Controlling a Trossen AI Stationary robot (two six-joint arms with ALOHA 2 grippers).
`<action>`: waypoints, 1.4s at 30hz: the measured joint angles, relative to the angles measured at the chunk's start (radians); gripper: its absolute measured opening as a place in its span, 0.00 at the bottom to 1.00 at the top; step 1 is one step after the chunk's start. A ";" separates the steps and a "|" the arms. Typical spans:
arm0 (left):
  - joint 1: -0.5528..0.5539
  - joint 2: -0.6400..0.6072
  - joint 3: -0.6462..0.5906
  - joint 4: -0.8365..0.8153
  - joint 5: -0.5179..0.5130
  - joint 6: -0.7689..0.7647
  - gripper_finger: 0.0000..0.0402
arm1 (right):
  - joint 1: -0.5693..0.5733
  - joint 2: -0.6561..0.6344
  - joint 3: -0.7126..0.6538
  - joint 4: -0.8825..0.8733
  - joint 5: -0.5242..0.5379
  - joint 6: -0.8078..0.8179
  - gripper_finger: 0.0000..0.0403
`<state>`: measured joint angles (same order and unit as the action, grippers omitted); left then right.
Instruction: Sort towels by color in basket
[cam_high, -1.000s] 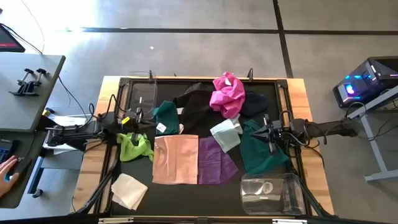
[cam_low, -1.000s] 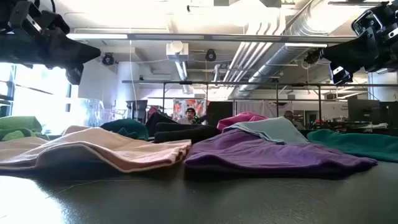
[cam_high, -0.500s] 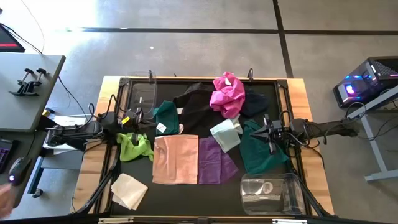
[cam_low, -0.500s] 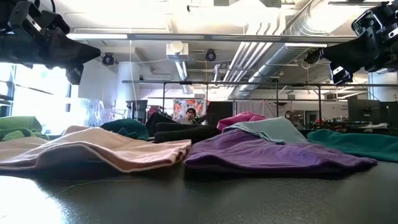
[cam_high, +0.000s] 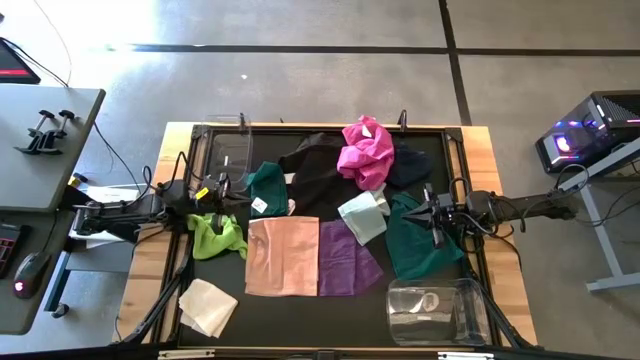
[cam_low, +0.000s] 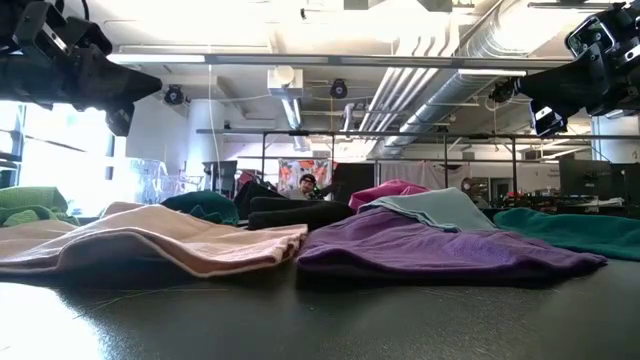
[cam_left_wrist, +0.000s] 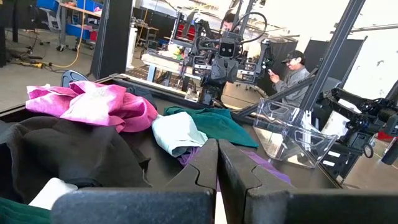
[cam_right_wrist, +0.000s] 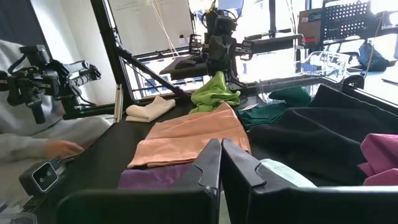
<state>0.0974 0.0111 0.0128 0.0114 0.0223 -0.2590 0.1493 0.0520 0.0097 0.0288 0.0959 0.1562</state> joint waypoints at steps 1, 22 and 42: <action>0.000 0.000 0.000 0.000 0.000 0.000 0.00 | 0.000 0.000 0.000 0.000 0.000 0.000 0.00; 0.000 0.002 0.000 0.049 -0.016 -0.037 0.00 | 0.000 0.000 0.000 0.000 0.000 0.000 0.00; -0.308 0.708 0.011 1.184 -0.113 0.262 0.00 | 0.000 0.000 0.000 0.000 0.000 0.000 0.00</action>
<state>-0.2106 0.7187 0.0234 1.1950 -0.0903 0.0034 0.1490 0.0517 0.0097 0.0288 0.0959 0.1562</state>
